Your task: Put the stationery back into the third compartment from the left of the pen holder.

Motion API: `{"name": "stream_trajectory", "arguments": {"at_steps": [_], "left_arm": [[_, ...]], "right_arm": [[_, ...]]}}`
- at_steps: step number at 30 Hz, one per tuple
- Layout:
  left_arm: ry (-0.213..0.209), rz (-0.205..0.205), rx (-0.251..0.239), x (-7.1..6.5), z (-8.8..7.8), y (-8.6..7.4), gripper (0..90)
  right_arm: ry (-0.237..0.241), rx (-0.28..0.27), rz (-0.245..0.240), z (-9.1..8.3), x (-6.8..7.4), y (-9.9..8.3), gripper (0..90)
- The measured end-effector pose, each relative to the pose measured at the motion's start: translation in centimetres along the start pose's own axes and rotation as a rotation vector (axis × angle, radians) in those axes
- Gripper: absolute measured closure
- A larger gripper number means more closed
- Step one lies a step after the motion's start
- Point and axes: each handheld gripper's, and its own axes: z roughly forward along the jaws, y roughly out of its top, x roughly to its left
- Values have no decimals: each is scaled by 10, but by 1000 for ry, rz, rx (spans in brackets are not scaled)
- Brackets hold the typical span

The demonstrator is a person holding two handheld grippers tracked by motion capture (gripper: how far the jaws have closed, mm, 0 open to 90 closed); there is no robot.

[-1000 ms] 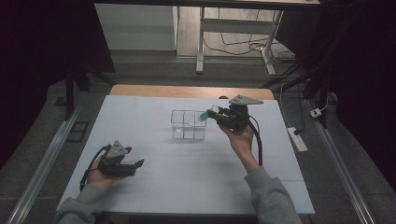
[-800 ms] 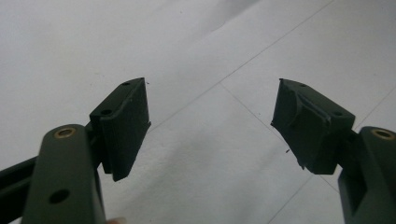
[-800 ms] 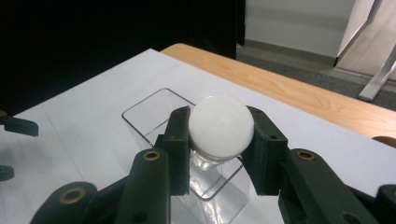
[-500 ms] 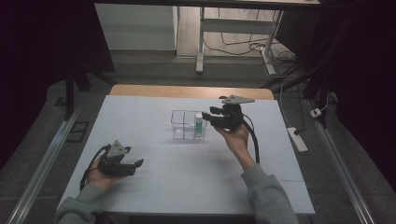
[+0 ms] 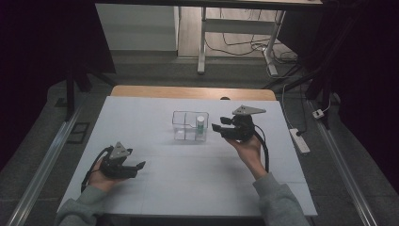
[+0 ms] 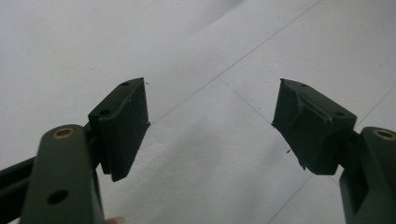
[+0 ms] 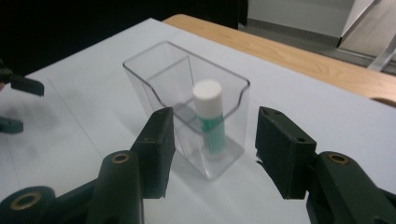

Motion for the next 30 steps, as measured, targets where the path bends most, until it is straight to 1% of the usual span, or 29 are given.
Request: {"name": "stream_trajectory", "arguments": {"at_steps": [3, 7, 11, 14, 18, 21, 26, 30], "left_arm": [[-1, 4, 3, -1, 0, 0, 261], [-4, 7, 5, -1, 1, 0, 261], [-6, 13, 9, -2, 1, 1, 257], [-4, 17, 11, -3, 1, 1, 256], [-7, 19, 11, -3, 1, 1, 256], [-7, 18, 8, -3, 1, 1, 256], [-5, 21, 4, -3, 0, 1, 256], [-6, 21, 3, -3, 1, 1, 256]], "right_arm": [[0, 17, 4, -8, -1, -8, 465], [-21, 51, -8, -22, -4, -21, 460], [-36, 72, -5, -34, -7, -35, 456], [-41, 95, -12, -42, -9, -45, 450], [-39, 125, -3, -52, -12, -59, 426], [-53, 142, -4, -59, -12, -69, 416], [-47, 153, 1, -70, -13, -83, 392], [-55, 159, 0, -79, -14, -91, 386]]}}
